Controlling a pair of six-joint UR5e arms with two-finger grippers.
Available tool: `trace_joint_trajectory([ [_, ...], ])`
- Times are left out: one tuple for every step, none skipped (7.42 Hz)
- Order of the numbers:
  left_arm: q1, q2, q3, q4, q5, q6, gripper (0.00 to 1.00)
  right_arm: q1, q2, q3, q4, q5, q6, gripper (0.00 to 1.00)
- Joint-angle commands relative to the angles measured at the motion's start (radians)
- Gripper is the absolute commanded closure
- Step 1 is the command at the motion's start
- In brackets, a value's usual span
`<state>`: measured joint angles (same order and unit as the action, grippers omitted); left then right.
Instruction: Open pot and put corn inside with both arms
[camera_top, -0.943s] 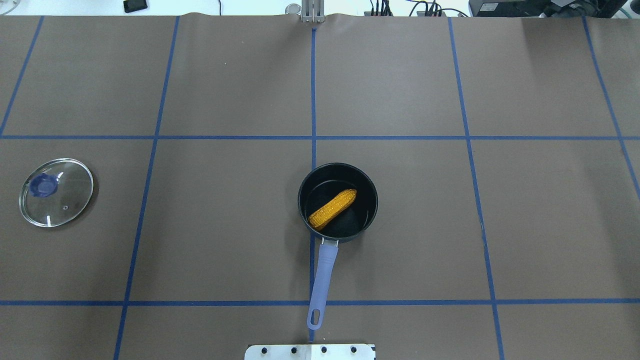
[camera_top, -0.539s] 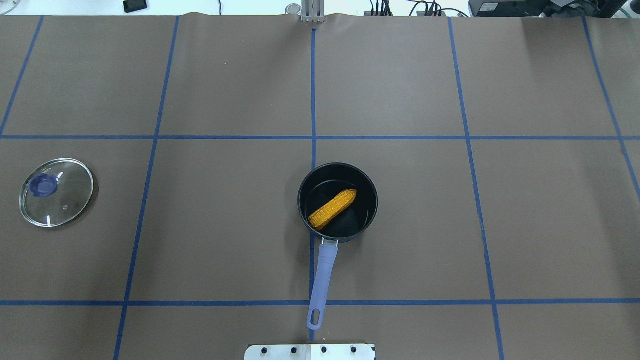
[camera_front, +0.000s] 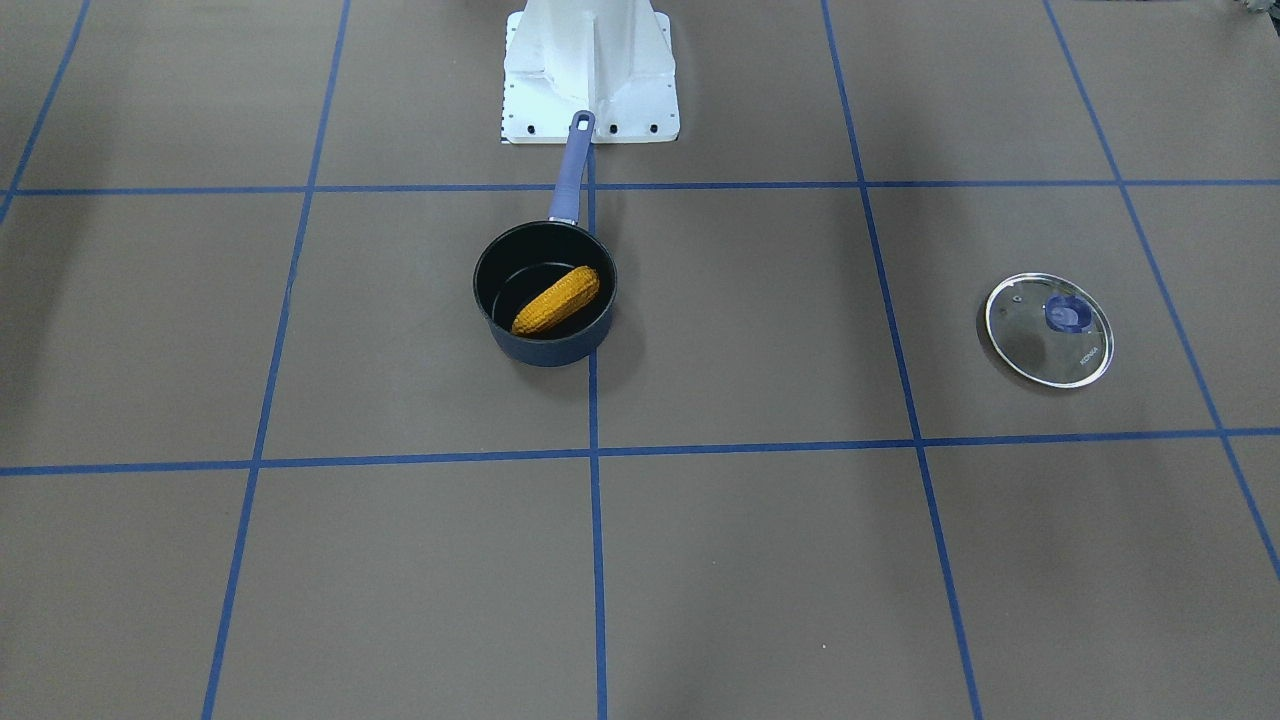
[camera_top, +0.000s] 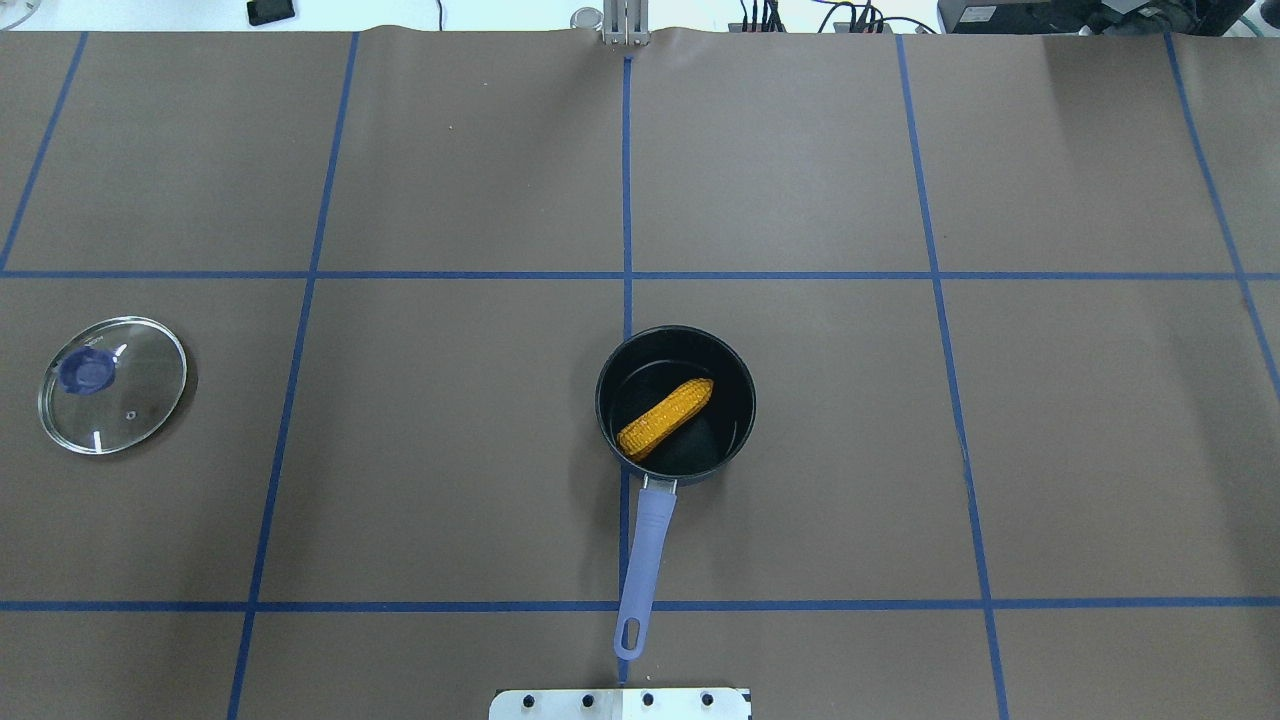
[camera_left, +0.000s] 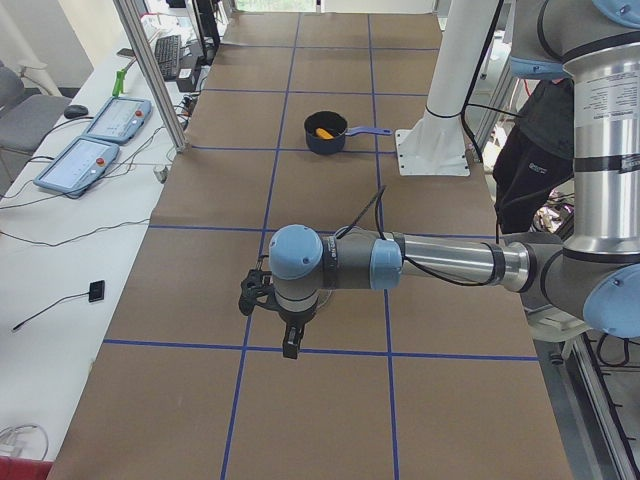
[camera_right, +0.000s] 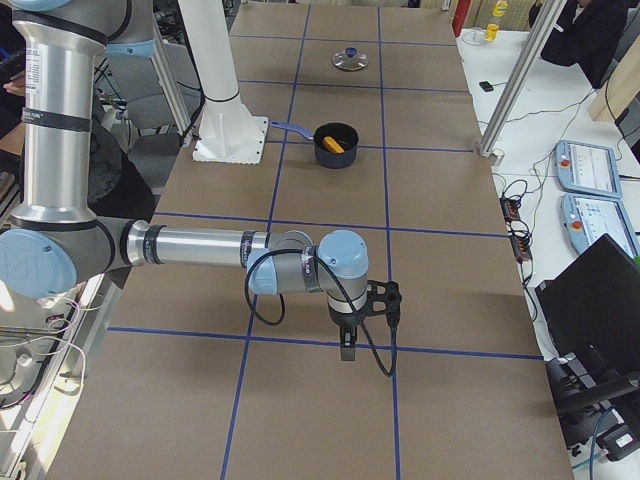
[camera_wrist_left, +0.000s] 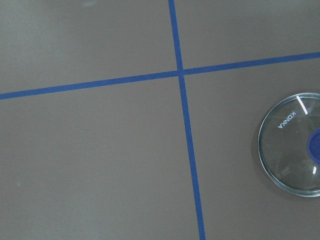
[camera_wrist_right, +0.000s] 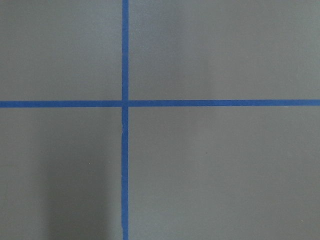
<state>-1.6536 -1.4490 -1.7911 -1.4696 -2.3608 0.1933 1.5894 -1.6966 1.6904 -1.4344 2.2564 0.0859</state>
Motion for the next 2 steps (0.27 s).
trace_joint_trajectory([
  [0.000, 0.001, 0.001, 0.000, 0.000, 0.000, 0.01, -0.005, 0.000, 0.000, 0.000, 0.000, 0.000, 0.00],
  [0.000, 0.001, 0.001, 0.000, 0.000, 0.000, 0.01, -0.006, 0.000, 0.000, 0.002, 0.000, 0.000, 0.00],
])
